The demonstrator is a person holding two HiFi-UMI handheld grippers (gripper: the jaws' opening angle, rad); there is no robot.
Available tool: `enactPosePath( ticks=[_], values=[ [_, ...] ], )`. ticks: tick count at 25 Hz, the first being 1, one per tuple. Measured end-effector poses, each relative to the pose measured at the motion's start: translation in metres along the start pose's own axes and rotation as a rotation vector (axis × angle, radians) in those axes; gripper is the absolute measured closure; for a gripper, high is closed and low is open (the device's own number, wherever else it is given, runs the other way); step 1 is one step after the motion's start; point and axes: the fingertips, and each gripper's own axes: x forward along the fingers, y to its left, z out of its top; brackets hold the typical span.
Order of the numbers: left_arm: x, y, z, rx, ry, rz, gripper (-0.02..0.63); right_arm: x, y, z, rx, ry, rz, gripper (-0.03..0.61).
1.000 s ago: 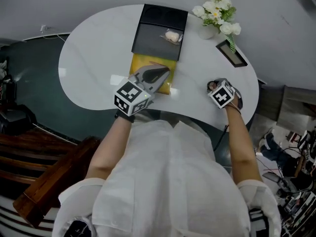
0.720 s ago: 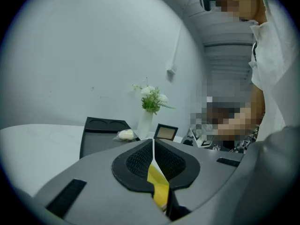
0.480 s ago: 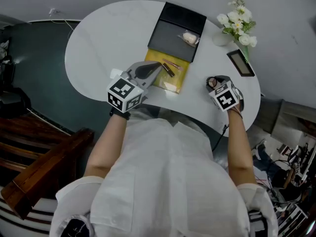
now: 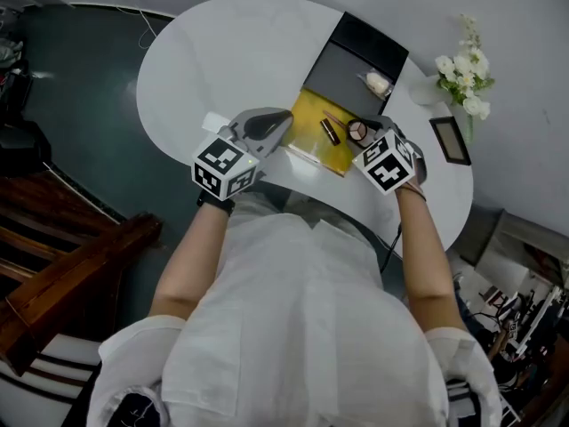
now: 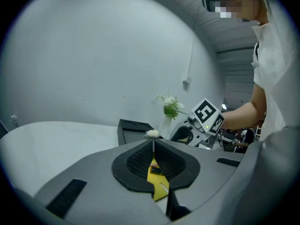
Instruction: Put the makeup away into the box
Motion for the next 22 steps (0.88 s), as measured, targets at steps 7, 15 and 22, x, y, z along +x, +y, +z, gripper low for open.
enactPosePath(
  ticks=[7,15,22],
  values=[
    [-0.037,0.031,-0.006,-0.032,-0.008,0.067,0.588,0.048,0.030,0.055,-0.121,0.012,0.091,0.365],
    [-0.074,0.066,-0.010,-0.059,-0.002,0.106,0.588,0.091,0.054,0.071,-0.170,0.090,0.137,0.365],
    [-0.086,0.087,-0.007,-0.057,0.011,0.094,0.588,0.112,0.062,0.072,-0.196,0.148,0.155,0.365]
  ],
)
